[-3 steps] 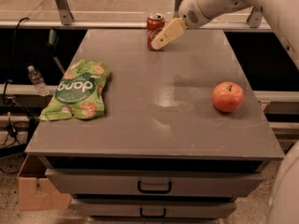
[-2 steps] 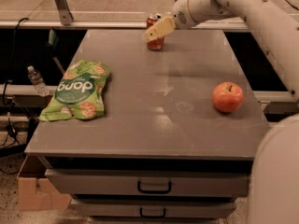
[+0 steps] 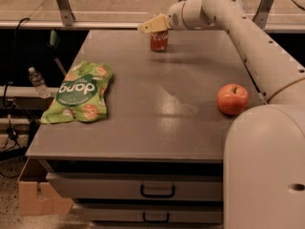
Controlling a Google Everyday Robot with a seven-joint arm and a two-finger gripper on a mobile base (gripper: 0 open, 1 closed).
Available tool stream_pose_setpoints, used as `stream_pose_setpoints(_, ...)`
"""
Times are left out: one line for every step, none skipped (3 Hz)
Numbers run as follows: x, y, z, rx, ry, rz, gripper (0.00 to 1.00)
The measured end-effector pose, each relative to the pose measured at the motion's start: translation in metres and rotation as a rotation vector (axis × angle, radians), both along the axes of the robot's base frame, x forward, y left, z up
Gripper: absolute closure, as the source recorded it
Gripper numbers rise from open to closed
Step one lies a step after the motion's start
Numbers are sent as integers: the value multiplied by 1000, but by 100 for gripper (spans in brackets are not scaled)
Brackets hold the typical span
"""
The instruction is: Move coke can near apple
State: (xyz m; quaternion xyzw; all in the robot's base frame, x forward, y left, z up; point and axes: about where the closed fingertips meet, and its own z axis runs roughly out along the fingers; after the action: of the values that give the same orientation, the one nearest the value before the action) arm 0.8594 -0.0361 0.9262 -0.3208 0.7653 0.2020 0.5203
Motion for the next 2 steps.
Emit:
stream_pose_setpoints(20,1,-13,26,23,-57,18)
stream_pose_setpoints(26,1,-21,36,49,-85,41)
